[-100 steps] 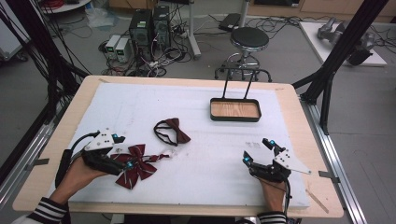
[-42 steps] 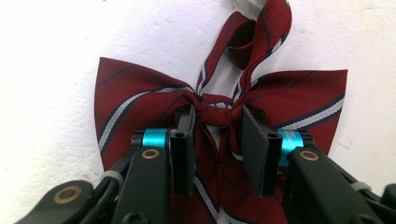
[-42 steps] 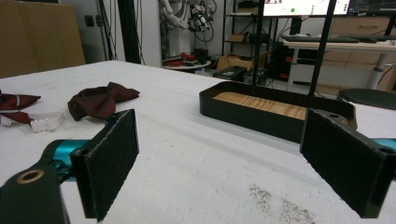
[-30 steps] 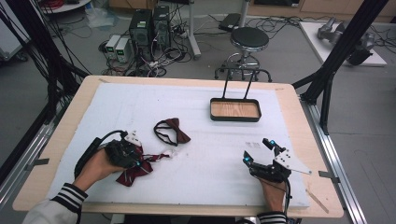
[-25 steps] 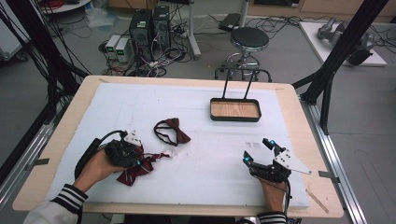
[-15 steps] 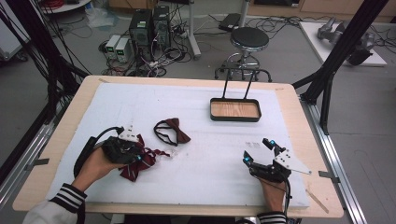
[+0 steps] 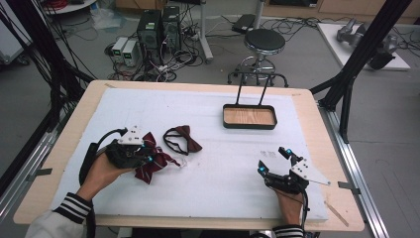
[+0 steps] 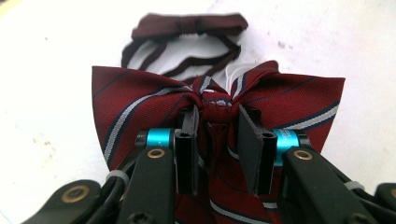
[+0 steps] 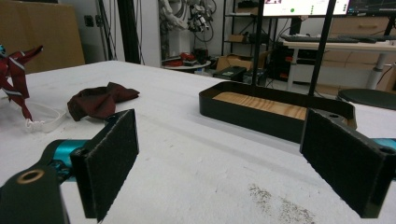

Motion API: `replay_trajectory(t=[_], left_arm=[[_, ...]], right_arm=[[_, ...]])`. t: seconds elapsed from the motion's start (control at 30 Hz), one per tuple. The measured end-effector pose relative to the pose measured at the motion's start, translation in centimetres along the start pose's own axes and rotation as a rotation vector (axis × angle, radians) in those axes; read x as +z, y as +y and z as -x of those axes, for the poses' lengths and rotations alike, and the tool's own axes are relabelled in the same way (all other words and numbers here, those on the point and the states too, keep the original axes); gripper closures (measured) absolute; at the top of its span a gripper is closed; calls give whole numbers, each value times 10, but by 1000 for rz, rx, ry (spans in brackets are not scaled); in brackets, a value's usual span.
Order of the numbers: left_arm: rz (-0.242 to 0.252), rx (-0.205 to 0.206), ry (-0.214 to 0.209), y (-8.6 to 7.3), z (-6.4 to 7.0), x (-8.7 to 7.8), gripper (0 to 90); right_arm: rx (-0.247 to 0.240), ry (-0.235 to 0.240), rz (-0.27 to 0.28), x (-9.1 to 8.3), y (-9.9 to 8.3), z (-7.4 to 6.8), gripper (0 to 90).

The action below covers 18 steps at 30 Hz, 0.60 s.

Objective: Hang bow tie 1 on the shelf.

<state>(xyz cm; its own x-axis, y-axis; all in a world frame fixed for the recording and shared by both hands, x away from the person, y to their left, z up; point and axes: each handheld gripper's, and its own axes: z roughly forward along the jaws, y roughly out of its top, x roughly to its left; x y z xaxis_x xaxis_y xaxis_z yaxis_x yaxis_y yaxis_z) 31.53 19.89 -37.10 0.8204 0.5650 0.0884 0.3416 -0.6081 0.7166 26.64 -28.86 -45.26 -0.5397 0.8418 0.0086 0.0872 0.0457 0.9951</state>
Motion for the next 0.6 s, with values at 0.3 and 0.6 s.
replay_trajectory(t=[0.3,0.6], left_arm=[[67,-9,5,5,-2,-6,693],[161,-29,-7,10,-8,-15,694]], right_arm=[[1,0,0,0,0,0,109],[-1,0,1,0,0,0,109]])
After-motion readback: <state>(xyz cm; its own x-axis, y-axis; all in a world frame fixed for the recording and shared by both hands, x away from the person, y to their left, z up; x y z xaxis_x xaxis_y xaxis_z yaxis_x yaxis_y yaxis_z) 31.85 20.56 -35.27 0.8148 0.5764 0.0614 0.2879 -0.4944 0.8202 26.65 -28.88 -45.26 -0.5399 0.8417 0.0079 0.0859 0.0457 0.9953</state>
